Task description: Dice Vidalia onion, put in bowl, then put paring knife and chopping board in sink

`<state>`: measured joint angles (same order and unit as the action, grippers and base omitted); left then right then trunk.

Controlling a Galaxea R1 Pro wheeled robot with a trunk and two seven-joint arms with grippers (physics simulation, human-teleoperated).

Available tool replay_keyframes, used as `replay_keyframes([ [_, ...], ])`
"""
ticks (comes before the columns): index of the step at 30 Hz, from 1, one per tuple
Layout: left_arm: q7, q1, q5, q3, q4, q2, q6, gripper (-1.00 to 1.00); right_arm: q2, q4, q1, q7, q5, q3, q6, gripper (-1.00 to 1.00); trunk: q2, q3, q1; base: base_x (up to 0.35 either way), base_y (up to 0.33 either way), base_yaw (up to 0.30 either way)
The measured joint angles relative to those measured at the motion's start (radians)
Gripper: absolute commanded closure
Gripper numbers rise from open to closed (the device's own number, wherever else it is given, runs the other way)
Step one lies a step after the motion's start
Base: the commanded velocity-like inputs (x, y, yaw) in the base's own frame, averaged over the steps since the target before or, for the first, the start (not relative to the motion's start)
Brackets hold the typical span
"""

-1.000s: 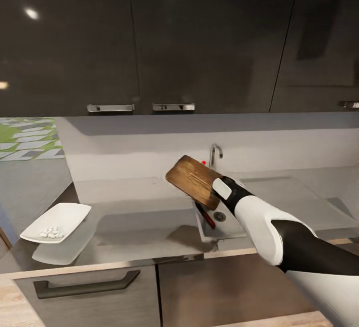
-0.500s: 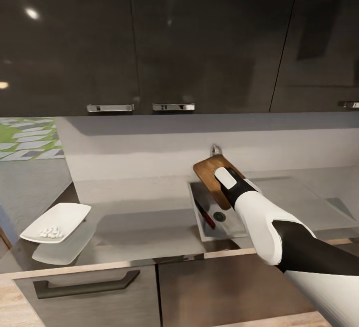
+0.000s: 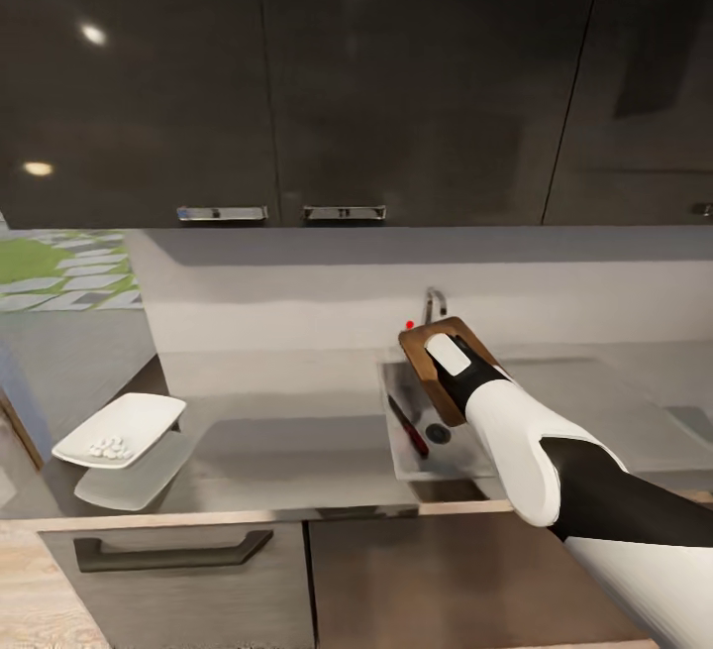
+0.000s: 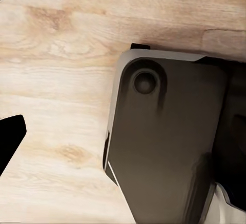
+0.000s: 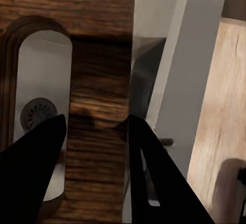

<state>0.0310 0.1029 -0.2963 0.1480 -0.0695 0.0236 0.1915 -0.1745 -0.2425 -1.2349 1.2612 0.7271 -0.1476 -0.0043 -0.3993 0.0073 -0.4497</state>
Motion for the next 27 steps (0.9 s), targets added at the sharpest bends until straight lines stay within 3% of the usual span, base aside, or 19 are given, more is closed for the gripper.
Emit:
replay_keyframes([
  [6,0.001,0.0,0.0,0.0,0.0,-0.006,0.0,-1.0,0.0,0.004,0.0,-0.004,0.002,-0.001,0.0,1.0,0.0,0.0,0.0,0.0,-0.005,0.223],
  [13,0.002,0.0,0.0,0.0,0.0,-0.006,0.0,-1.0,0.0,0.011,0.0,-0.006,0.005,-0.002,0.0,1.0,0.0,0.0,0.0,0.0,0.0,0.023],
  [15,0.001,0.0,0.0,0.0,0.0,-0.006,0.0,-1.0,0.0,0.049,0.0,-0.01,0.035,-0.009,0.0,1.0,0.0,0.0,0.0,0.0,0.0,0.001],
  [17,0.002,0.001,0.0,0.0,-0.001,-0.006,0.0,-1.0,0.0,0.103,0.0,-0.061,0.134,-0.015,0.0,1.0,0.0,0.0,0.0,0.0,0.0,0.0],
  [19,0.002,0.0,0.0,0.0,-0.001,-0.006,0.0,-1.0,0.0,0.119,0.0,-0.097,0.182,0.006,0.001,1.0,0.0,0.0,0.0,0.0,0.0,0.0],
  [27,0.002,0.0,0.0,0.0,0.0,-0.006,0.0,-1.0,0.0,0.128,0.0,-0.108,0.209,0.004,-0.004,1.0,0.0,0.0,0.0,0.006,-0.01,0.0],
])
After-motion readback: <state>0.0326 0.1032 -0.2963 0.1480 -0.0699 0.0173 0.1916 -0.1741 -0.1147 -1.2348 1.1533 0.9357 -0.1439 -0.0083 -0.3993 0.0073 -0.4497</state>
